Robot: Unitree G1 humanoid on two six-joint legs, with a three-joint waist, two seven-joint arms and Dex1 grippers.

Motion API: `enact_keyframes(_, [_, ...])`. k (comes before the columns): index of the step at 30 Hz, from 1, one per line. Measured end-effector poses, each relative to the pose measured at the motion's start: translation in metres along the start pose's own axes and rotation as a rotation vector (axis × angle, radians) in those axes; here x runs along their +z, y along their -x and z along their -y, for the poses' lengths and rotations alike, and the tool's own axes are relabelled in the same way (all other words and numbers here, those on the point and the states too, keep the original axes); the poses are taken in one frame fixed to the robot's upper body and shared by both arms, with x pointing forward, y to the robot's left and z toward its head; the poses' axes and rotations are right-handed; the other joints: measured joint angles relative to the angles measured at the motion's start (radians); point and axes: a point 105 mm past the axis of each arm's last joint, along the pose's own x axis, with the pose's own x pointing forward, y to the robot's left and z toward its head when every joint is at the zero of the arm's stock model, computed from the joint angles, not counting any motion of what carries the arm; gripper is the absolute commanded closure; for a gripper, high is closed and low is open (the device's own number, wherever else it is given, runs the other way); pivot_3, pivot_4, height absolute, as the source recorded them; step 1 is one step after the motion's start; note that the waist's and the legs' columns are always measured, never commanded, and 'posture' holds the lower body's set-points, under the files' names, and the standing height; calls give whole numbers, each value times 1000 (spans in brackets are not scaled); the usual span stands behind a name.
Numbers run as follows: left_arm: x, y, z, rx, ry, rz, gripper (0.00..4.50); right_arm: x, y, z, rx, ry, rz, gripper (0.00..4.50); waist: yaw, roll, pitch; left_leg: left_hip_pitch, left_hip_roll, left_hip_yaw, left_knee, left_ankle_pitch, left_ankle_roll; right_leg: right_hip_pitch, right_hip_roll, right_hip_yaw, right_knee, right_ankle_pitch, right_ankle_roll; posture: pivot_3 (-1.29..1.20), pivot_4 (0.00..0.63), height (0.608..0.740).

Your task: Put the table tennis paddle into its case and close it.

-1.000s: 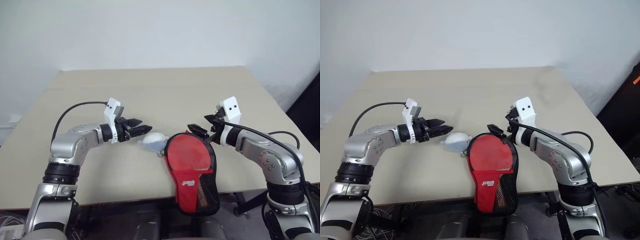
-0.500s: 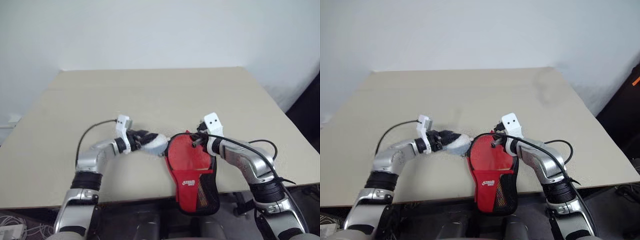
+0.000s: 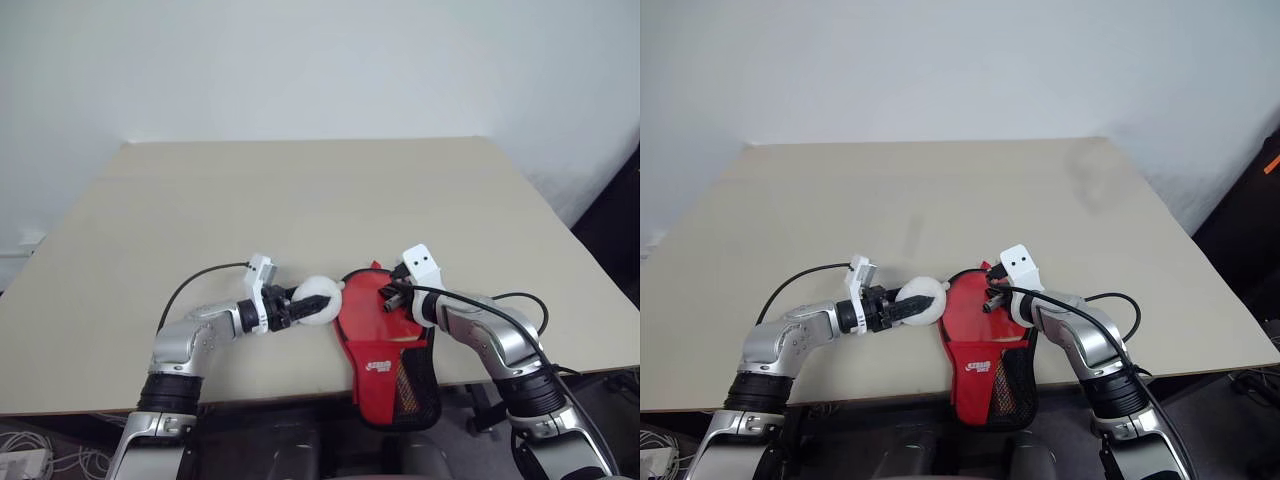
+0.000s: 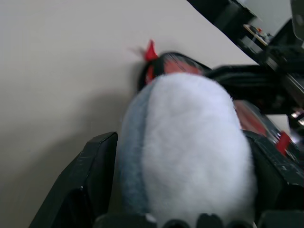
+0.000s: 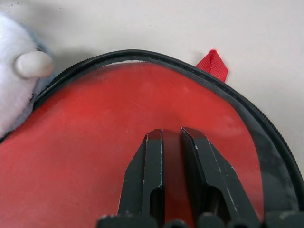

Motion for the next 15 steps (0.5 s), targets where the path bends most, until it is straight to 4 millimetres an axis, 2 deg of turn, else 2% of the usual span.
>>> enact_keyframes(3, [-3, -2, 3, -18, 3, -16, 773, 0, 0, 0, -1, 3, 0, 3853, 0, 0, 0, 0, 0, 0, 0, 0, 0, 0, 0, 0, 0, 0, 0, 0, 0, 715])
enact_keyframes(4, [-4, -2, 4, -19, 3, -18, 957, 0, 0, 0, -2, 4, 0, 3875, 0, 0, 0, 0, 0, 0, 0, 0, 0, 0, 0, 0, 0, 0, 0, 0, 0, 715])
enact_keyframes(6, [-5, -2, 4, -21, 5, -21, 1382, 0, 0, 0, -3, 6, 0, 3881, 0, 0, 0, 0, 0, 0, 0, 0, 0, 0, 0, 0, 0, 0, 0, 0, 0, 715])
enact_keyframes(11, [-5, -1, 4, -19, 13, -19, 2931, -1, 0, 0, -4, 5, 0, 3881, 0, 0, -1, 0, 0, 0, 0, 0, 0, 0, 0, 0, 0, 0, 0, 0, 0, 715])
enact_keyframes(15, [-3, 0, 1, -10, 27, -13, 3682, -1, 0, 0, -5, 9, 0, 3881, 0, 0, -1, 0, 0, 0, 0, 0, 0, 0, 0, 0, 0, 0, 0, 0, 0, 715])
